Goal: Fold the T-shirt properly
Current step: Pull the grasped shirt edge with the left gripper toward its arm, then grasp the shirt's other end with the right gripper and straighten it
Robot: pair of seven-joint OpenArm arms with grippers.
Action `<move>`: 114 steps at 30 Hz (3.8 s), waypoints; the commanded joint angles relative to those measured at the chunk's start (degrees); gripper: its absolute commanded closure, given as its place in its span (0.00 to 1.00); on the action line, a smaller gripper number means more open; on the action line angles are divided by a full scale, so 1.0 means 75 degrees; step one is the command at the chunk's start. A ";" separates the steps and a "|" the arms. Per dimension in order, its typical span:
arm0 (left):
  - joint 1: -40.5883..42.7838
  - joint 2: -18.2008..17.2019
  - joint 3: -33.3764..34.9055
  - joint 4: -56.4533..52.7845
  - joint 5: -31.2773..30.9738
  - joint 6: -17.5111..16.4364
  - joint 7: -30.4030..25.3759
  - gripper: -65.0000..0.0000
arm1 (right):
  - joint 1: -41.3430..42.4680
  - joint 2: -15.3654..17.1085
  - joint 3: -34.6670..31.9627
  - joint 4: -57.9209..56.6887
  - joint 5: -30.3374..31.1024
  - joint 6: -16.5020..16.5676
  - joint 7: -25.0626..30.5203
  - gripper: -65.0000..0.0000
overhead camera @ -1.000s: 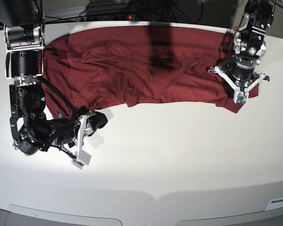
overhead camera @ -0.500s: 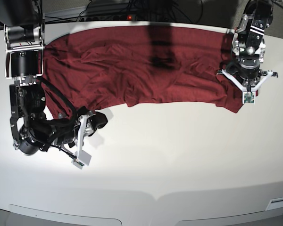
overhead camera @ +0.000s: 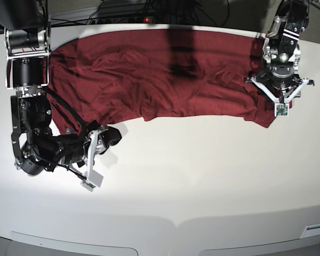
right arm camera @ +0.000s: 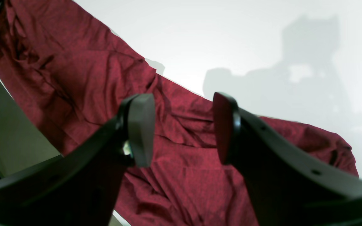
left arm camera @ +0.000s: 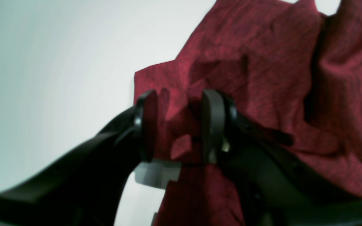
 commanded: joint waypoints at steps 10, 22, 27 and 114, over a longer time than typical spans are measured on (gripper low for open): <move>-0.0047 -0.0085 -0.0050 0.0099 -0.1279 -0.1148 -0.0181 0.87 | 0.0216 0.0070 0.0058 0.0131 0.0181 0.0034 0.0117 0.54; -0.0044 -0.0087 -0.0682 0.0102 -0.0740 -0.0452 -0.0204 1.00 | 0.0216 0.0067 0.0058 0.0131 0.0181 0.0034 0.0117 0.54; -0.0038 -0.0087 -0.1285 0.0102 -0.1209 -0.0458 -0.0198 1.00 | 0.0216 0.0064 0.0058 0.0131 0.0393 0.0034 0.0122 0.54; 0.0720 -0.0070 -0.2197 0.0612 -0.1510 -0.0659 -0.0632 1.00 | -0.2468 0.0323 0.2658 -0.0172 0.0344 0.0034 0.1116 1.00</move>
